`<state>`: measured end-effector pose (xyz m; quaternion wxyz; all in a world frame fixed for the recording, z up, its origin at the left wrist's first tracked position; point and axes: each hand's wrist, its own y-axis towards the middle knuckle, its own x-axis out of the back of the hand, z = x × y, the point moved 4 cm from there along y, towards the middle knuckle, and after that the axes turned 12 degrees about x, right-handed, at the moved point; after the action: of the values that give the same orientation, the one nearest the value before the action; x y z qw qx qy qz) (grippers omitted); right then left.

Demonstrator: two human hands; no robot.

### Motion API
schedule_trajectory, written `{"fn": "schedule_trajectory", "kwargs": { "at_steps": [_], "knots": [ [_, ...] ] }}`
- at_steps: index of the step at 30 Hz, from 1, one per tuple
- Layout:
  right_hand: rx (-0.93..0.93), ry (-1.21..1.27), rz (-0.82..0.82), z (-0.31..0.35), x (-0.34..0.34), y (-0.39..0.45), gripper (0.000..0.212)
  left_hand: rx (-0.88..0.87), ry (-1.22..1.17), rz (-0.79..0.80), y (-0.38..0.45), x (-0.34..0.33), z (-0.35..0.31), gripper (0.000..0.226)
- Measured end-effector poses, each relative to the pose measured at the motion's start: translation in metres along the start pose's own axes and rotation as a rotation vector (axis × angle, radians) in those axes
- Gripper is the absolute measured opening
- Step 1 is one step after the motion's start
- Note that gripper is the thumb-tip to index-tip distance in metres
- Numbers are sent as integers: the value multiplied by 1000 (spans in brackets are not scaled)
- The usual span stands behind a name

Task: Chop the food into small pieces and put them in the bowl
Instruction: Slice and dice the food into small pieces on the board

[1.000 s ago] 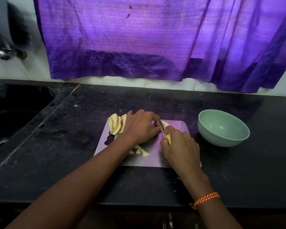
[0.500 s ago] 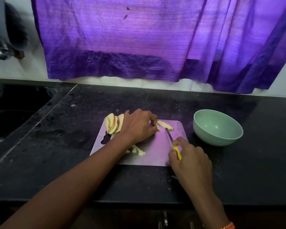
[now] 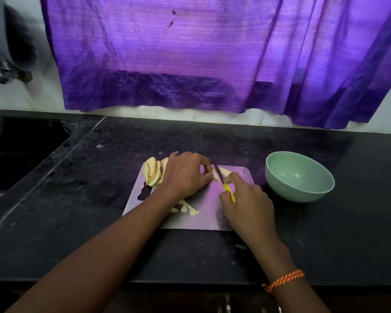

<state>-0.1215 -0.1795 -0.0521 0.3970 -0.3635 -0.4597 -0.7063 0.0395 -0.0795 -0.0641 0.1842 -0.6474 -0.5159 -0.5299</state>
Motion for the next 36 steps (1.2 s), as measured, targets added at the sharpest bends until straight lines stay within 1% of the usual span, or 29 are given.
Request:
{"fn": "schedule_trajectory", "kwargs": {
  "at_steps": [9, 12, 16, 25, 36],
  "knots": [
    [2, -37, 19, 1, -7, 1, 48, 17, -29, -36, 1, -2, 1, 13],
    [8, -59, 37, -1, -9, 4, 44, 7, -26, -40, 0, -2, 1, 12],
    [41, -68, 32, 1, -11, 8, 41, -34, -38, -40, -3, -2, -1, 4],
    [8, 1, 22, -3, -7, 2, 39, -56, 38, -8, -4, 1, -8, 12],
    [21, -62, -24, -18, 7, -39, 26, -50, 11, 7, -5, 0, -8, 10]
  ]
}}
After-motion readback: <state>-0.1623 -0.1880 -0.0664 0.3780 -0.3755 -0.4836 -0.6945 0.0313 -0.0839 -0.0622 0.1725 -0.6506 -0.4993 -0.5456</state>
